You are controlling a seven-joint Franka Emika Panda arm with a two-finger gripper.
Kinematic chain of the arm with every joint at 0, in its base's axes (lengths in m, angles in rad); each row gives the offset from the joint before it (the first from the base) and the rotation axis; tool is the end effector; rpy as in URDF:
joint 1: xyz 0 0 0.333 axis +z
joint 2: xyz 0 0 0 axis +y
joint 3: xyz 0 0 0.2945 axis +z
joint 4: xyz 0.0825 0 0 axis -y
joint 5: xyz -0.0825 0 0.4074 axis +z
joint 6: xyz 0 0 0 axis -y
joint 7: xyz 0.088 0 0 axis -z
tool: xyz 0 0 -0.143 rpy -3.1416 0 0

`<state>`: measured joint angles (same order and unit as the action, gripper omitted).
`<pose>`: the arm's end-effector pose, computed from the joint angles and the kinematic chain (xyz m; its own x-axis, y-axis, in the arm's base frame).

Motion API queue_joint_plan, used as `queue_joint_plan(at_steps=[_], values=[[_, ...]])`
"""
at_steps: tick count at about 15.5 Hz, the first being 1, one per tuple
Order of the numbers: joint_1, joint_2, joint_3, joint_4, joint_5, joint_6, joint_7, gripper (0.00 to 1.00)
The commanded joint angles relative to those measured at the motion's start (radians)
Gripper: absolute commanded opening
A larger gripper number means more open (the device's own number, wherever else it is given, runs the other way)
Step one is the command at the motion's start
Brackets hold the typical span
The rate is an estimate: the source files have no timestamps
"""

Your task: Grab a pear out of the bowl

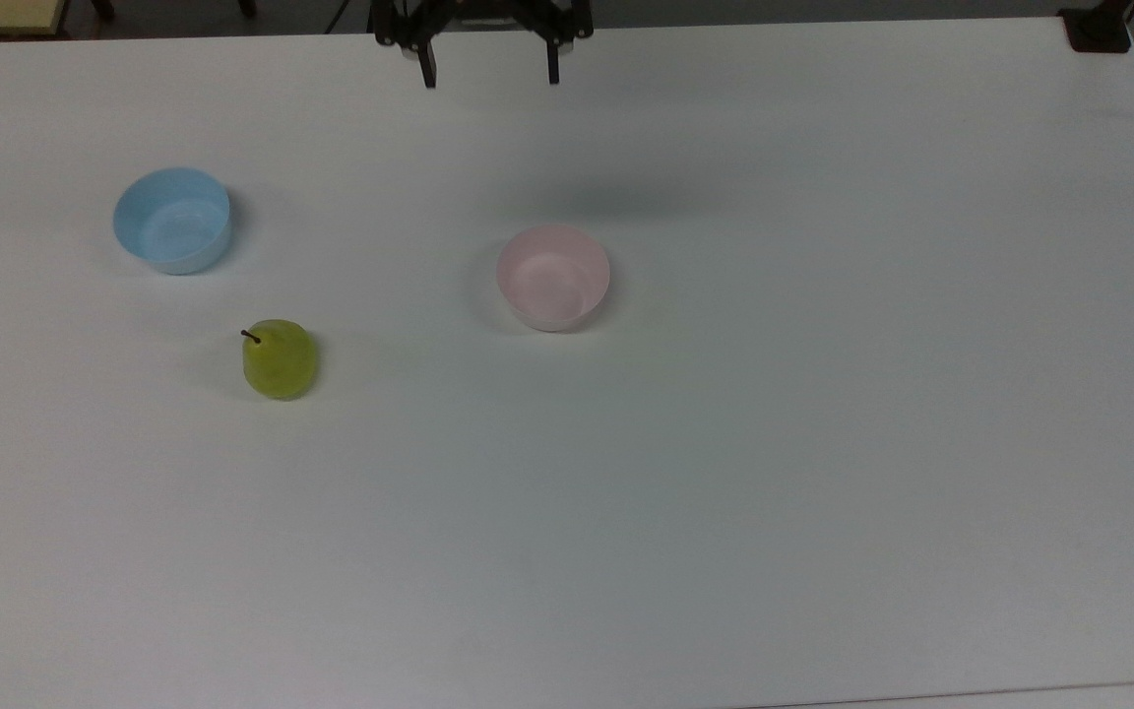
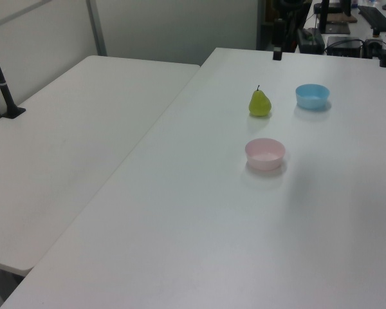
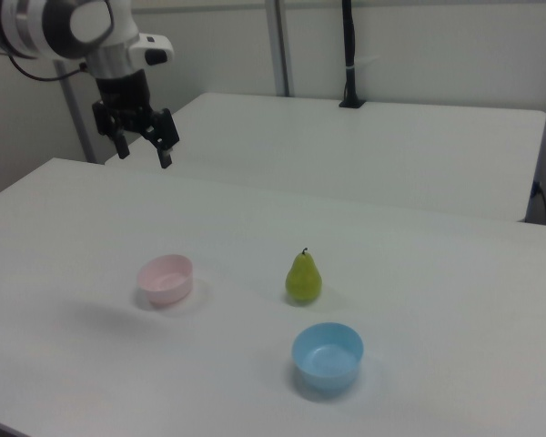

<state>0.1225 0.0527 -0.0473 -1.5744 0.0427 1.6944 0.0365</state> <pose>0.6045 0.0517 0.5456 0.9973 0.0335 0.0657 0.0364 -0.9984 -0.0425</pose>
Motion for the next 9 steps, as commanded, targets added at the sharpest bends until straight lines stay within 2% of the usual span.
queue_joint_plan(at_steps=[1, 9], values=[[-0.006, -0.031, -0.019, -0.078, 0.031, 0.087, -0.018, 1.0], [-0.006, -0.03, -0.019, -0.07, 0.025, 0.061, -0.052, 1.0]])
